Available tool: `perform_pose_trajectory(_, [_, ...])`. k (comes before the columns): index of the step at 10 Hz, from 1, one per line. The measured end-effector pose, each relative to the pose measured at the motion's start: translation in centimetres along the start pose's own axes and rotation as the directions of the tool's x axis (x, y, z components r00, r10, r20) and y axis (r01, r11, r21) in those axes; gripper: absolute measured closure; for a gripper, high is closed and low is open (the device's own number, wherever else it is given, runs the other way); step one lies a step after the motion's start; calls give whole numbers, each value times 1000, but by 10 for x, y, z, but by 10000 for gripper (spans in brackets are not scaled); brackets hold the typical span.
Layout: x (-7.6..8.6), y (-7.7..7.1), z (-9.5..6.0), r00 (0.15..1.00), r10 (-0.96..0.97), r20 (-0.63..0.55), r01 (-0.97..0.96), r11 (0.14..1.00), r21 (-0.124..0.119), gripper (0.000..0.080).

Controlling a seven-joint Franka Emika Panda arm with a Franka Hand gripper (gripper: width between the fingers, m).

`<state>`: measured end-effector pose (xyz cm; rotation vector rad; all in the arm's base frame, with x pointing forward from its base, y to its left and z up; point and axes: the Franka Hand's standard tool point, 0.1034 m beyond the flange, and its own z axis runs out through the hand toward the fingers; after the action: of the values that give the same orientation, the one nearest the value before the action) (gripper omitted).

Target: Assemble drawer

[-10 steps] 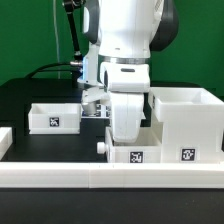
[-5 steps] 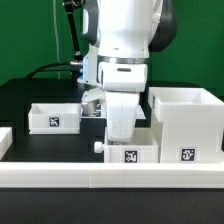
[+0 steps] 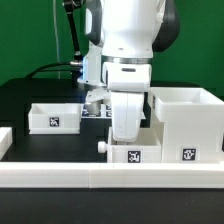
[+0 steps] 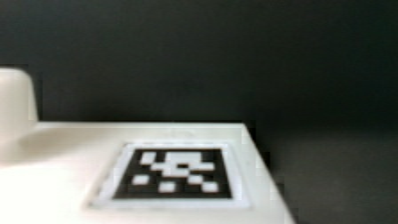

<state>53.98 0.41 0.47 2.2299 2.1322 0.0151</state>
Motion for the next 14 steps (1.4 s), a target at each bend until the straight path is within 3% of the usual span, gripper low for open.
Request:
perform_pose_trajectory(4, [2,1,0,1000,18,10,-19,1000,3,755])
perform_pose_trajectory(6, [-2,0,0,1000,24,19,-25,999,24,755])
perform_pose_trajectory(8, [-3,-1,0,1000,15,21,-16,999,30,755])
perform_pose_trajectory(14, [-2,-1,0,1000,13,21,-14,999,31,755])
